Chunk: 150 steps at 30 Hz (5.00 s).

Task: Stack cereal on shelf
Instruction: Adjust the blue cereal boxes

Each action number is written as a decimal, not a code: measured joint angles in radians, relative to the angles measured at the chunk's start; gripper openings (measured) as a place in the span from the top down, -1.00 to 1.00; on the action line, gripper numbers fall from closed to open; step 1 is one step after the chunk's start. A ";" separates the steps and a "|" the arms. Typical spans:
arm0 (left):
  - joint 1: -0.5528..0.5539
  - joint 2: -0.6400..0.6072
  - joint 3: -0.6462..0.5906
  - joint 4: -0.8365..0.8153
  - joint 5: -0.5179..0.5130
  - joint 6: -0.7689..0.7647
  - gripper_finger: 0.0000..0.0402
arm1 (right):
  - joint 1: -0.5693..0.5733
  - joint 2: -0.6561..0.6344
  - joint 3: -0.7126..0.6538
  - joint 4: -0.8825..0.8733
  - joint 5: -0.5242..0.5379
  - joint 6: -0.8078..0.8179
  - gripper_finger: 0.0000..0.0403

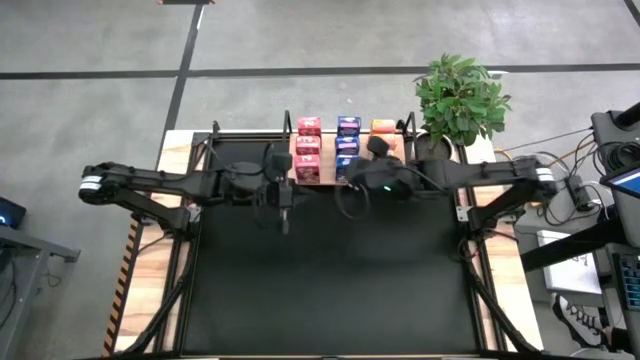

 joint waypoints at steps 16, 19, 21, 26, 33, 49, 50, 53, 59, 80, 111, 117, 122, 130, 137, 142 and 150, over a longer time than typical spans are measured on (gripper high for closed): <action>0.007 -0.039 -0.041 0.048 0.023 0.000 1.00 | -0.246 0.363 0.509 -0.580 -0.124 -0.007 0.95; 0.007 -0.045 -0.084 0.094 0.027 0.003 1.00 | -0.318 0.404 0.563 -0.590 -0.263 -0.043 0.95; 0.008 -0.047 -0.109 0.127 0.027 0.007 1.00 | -0.370 0.426 0.582 -0.591 -0.358 -0.075 0.95; 0.018 -0.060 -0.154 0.137 0.027 0.012 1.00 | -0.467 0.469 0.582 -0.595 -0.472 -0.148 0.95; 0.052 -0.113 -0.187 0.143 0.027 0.025 1.00 | -0.487 0.497 0.555 -0.563 -0.478 -0.196 0.95; 0.072 -0.144 -0.212 0.138 0.027 0.007 1.00 | -0.542 0.511 0.449 -0.452 -0.477 -0.207 0.95; 0.072 -0.144 -0.212 0.139 0.027 0.007 1.00 | -0.546 0.510 0.444 -0.450 -0.477 -0.208 0.95; 0.072 -0.144 -0.212 0.139 0.027 0.007 1.00 | -0.545 0.509 0.437 -0.435 -0.477 -0.209 0.95; 0.072 -0.144 -0.212 0.139 0.027 0.007 1.00 | -0.546 0.509 0.443 -0.416 -0.476 -0.224 0.95; 0.072 -0.142 -0.212 0.140 0.027 0.003 1.00 | -0.545 0.504 0.464 -0.449 -0.476 -0.257 0.95; 0.072 -0.141 -0.212 0.135 0.027 0.003 1.00 | -0.523 0.488 0.459 -0.621 -0.423 -0.342 0.95; 0.072 -0.141 -0.212 0.134 0.027 0.007 1.00 | -0.517 0.474 0.462 -0.620 -0.424 -0.344 0.95; 0.072 -0.141 -0.211 0.134 0.027 0.007 1.00 | -0.517 0.472 0.494 -0.621 -0.424 -0.336 0.95; 0.072 -0.141 -0.211 0.128 0.027 0.012 1.00 | -0.517 0.471 0.563 -0.791 -0.427 -0.308 0.95; 0.072 -0.141 -0.211 0.128 0.027 0.012 1.00 | -0.523 0.468 0.525 -0.823 -0.433 -0.309 0.95; 0.072 -0.141 -0.211 0.128 0.027 0.011 1.00 | -0.528 0.472 0.505 -0.791 -0.430 -0.322 0.95; 0.072 -0.141 -0.211 0.128 0.028 0.011 1.00 | -0.533 0.474 0.491 -0.737 -0.426 -0.339 0.95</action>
